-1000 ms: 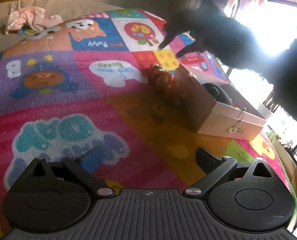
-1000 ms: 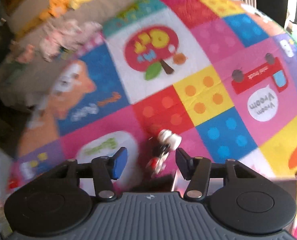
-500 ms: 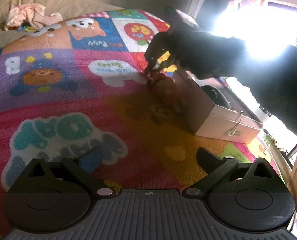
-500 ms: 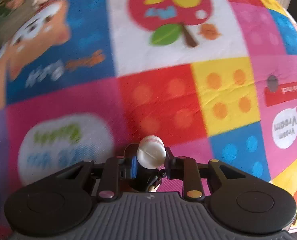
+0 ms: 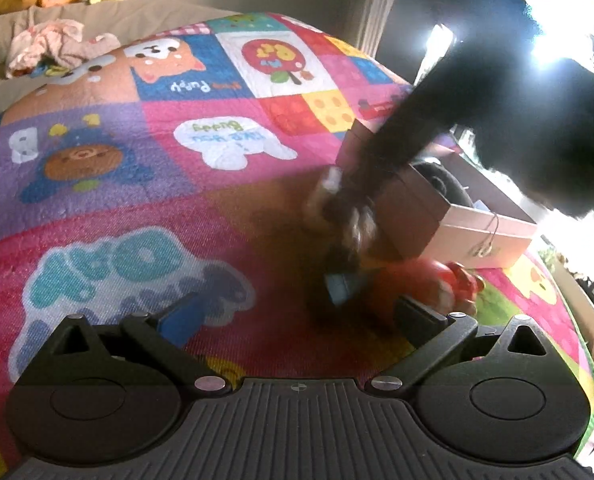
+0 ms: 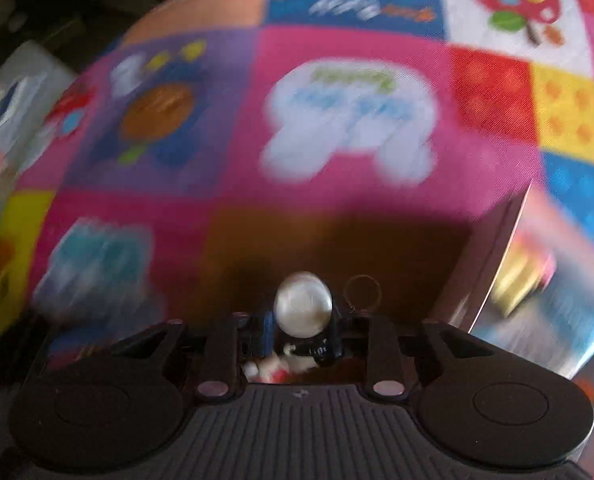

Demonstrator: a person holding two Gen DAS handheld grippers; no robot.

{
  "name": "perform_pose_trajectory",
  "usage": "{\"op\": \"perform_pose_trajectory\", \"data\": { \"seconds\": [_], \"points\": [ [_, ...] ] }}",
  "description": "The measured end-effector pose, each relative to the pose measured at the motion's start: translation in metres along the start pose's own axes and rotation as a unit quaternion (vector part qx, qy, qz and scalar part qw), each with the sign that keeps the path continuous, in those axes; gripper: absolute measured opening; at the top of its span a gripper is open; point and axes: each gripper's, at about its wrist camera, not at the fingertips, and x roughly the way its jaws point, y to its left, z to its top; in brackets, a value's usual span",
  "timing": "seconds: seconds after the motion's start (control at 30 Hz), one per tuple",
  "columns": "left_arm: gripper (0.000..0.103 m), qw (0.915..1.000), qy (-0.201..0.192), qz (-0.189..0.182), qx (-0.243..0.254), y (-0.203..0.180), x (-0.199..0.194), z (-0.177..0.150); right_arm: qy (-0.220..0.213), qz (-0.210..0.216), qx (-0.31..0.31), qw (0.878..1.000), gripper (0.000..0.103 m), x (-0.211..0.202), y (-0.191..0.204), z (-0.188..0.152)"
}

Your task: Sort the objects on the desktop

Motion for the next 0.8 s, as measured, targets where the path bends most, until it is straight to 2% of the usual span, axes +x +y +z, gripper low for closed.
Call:
{"op": "perform_pose_trajectory", "data": {
  "seconds": [0.07, 0.17, 0.27, 0.3, 0.4, 0.47, 0.53, 0.6, 0.7, 0.73, 0.8],
  "points": [
    [0.103, 1.0000, 0.002, 0.004, 0.003, -0.001, 0.001, 0.000, -0.039, 0.025, 0.009, 0.999, 0.032, -0.026, 0.003, -0.028],
    [0.103, 0.9997, 0.007, 0.015, 0.017, -0.006, 0.003, 0.001, -0.131, 0.022, 0.026, 0.991, 0.051, -0.068, -0.002, -0.075],
    [0.103, 0.9991, 0.007, 0.014, 0.038, -0.013, 0.001, 0.002, -0.210, -0.037, 0.035, 0.976, 0.055, -0.088, -0.004, -0.127],
    [0.103, 0.9988, 0.010, 0.011, 0.047, -0.016, 0.000, 0.002, -0.229, -0.056, 0.035, 0.971, 0.061, -0.089, -0.003, -0.144],
    [0.103, 0.9950, 0.021, 0.005, 0.098, -0.028, -0.002, 0.001, -0.259, -0.071, 0.040, 0.962, 0.070, -0.077, 0.000, -0.184],
    [0.103, 0.9903, 0.018, 0.031, 0.135, -0.037, -0.002, 0.001, -0.264, -0.071, 0.052, 0.960, 0.071, -0.067, 0.000, -0.197],
    [0.103, 0.9855, 0.013, 0.072, 0.153, -0.039, -0.002, 0.003, -0.282, -0.081, 0.066, 0.954, 0.071, -0.067, -0.005, -0.205],
    [0.103, 0.9852, 0.007, 0.097, 0.141, -0.033, -0.003, 0.007, -0.314, -0.092, 0.108, 0.939, 0.076, -0.079, -0.022, -0.213],
    [0.103, 0.9879, -0.002, 0.120, 0.099, -0.021, -0.005, 0.016, -0.338, -0.103, 0.155, 0.922, 0.076, -0.089, -0.051, -0.211],
    [0.103, 0.9889, -0.006, 0.119, 0.088, -0.018, -0.005, 0.018, -0.340, -0.102, 0.158, 0.921, 0.074, -0.089, -0.056, -0.206],
    [0.103, 0.9911, -0.010, 0.109, 0.077, -0.017, -0.007, 0.022, -0.323, -0.080, 0.167, 0.928, 0.055, -0.084, -0.067, -0.189]
  ]
}}
